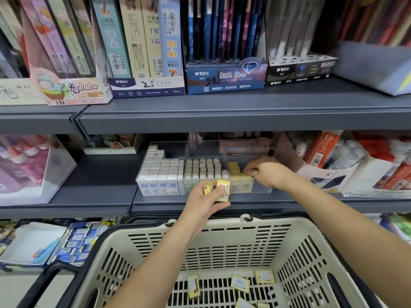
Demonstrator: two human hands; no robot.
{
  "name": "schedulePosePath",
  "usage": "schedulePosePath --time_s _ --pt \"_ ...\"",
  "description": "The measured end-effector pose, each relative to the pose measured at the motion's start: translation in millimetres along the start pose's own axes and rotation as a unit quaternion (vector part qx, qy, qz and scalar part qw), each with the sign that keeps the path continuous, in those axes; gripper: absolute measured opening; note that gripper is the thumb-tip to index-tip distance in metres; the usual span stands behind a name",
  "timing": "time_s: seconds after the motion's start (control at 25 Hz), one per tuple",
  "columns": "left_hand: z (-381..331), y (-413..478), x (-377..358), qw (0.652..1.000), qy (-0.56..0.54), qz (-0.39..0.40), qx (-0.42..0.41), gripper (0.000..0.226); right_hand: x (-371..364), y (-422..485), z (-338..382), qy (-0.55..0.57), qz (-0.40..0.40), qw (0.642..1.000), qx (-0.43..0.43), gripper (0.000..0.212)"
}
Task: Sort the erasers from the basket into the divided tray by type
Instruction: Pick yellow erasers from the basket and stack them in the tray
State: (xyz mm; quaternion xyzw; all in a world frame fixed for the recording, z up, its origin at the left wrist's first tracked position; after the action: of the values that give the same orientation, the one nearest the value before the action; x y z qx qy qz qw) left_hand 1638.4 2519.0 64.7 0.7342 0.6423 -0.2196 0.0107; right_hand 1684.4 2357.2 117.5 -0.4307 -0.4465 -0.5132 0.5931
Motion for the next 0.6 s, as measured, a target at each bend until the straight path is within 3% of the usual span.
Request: schedulePosePath --time_s 0.12,0.2,0.28,0.44,0.6 --pt "0 1 0 1.0 0.018 -0.001 -0.011 0.009 18 -9 10 0.011 -0.104 0.995 0.009 0.028" --pt "-1 1 -1 1.0 0.019 0.004 -0.017 0.008 26 -24 24 0.11 -0.161 0.98 0.026 0.031" --pt "-2 0 -3 1.0 0.017 0.019 -0.017 0.007 17 -37 44 0.213 -0.125 0.968 0.051 0.026" --pt "0 2 -5 0.998 0.048 0.034 -0.036 0.009 4 -45 53 0.184 -0.081 0.978 0.054 0.016" --pt "3 4 -1 0.999 0.027 0.028 -0.035 0.02 39 -39 19 0.212 -0.14 0.967 -0.007 0.013"
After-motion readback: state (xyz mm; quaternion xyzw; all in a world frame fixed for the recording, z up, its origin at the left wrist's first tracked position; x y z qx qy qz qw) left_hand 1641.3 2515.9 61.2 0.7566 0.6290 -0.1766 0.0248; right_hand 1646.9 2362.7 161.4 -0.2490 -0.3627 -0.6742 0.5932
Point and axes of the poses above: each hand's wrist, its own y-axis towards the middle knuckle, its own x-axis out of the back of the hand, z = x × y, the point moved 8 cm from there along y, towards the middle knuckle, and after that the axes turned 5 degrees about -z, right-handed, at the moved point
